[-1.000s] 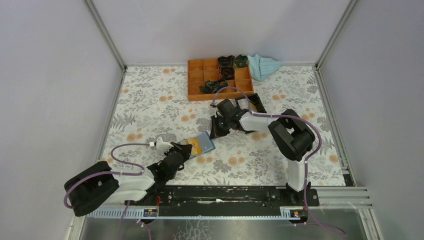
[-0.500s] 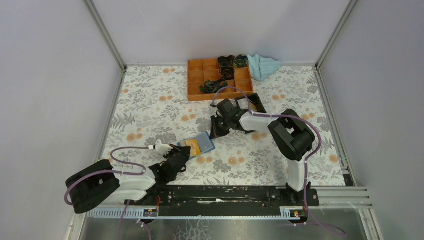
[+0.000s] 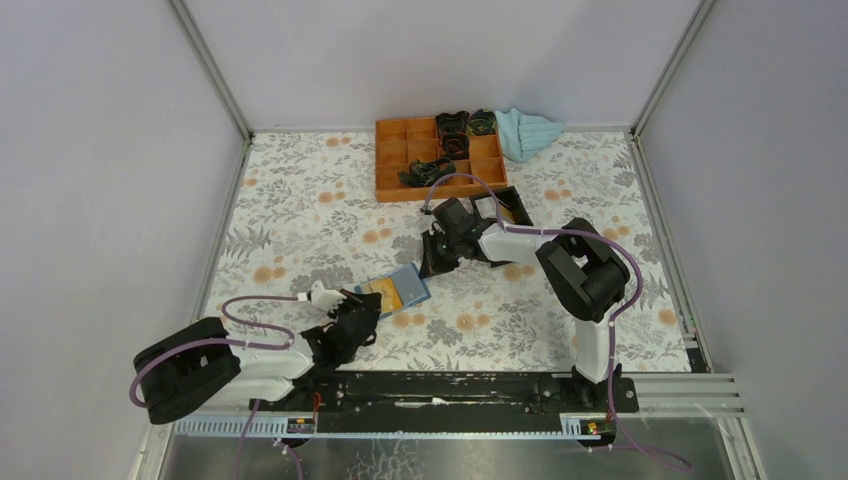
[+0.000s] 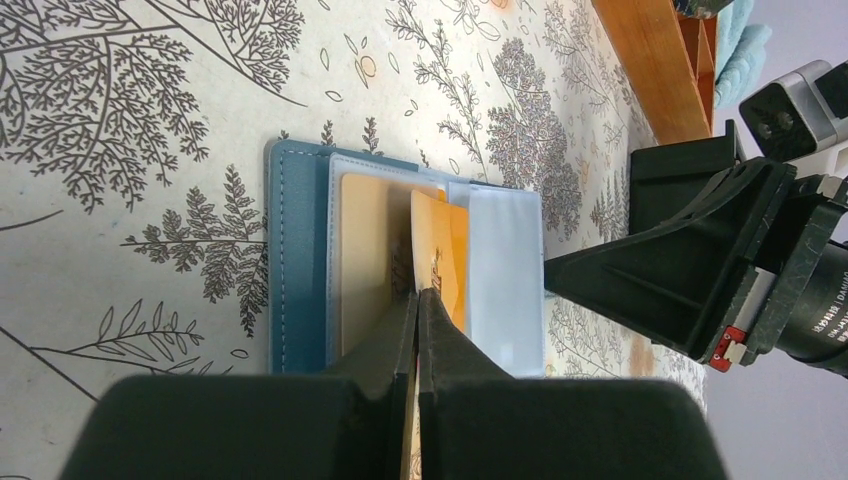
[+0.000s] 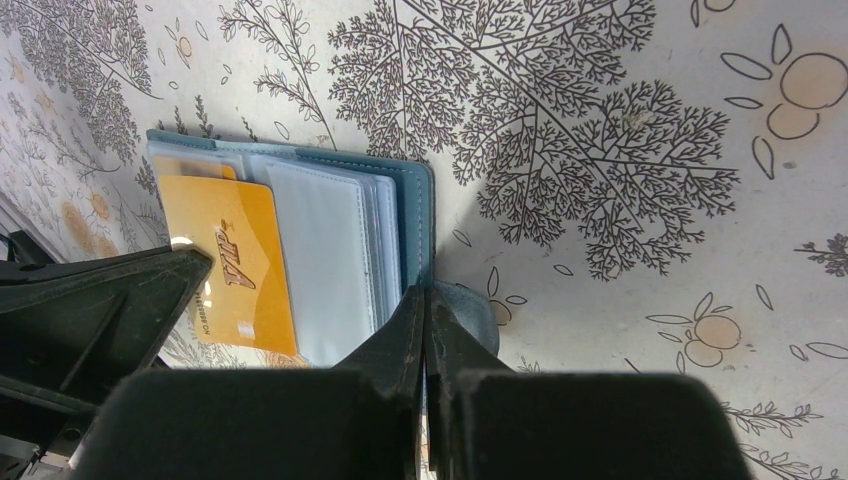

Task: Put the credit cards into the card holder
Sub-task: Insert the credit card into the card holder.

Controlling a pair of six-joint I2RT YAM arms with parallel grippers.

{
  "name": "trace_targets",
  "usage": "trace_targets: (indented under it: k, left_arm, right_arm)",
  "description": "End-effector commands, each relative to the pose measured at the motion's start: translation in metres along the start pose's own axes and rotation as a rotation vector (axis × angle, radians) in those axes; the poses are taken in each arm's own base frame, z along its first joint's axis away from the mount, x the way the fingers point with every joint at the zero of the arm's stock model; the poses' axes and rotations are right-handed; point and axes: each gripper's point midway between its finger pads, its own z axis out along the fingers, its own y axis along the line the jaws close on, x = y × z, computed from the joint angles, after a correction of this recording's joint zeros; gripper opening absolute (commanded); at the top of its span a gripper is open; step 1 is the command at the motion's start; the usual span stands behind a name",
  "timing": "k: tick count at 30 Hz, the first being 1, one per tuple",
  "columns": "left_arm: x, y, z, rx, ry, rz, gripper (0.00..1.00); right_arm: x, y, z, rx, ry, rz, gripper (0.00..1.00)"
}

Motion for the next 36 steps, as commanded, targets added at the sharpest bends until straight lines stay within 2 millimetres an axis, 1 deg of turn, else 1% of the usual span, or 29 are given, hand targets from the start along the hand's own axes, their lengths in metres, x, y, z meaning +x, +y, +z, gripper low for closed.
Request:
trace_targets:
  k: [1, 12, 18, 36]
  left_arm:
    - [0.0012, 0.0429, -0.0008, -0.130, -0.004, 0.170, 0.00]
    - [-0.0001, 0.0375, 0.0030, -0.137, -0.026, 0.169, 0.00]
    - [0.0001, 0.0415, 0.0034, -0.153, -0.030, 0.155, 0.00]
    - [0.0051, 0.0376, 0.0066, -0.151, -0.029, 0.157, 0.00]
  right_arm:
    - [0.0047, -0.0060, 0.0100, 0.037, 0.014, -0.016, 0.00]
    - [0.0066, -0.0065, 0.0102, 0.035, 0.018, -0.016, 0.00]
    - [0.0067, -0.0069, 0.0103, 0.034, 0.017, -0.013, 0.00]
    - [0.0088, -0.0095, 0.0123, 0.041, 0.022, -0.013, 0.00]
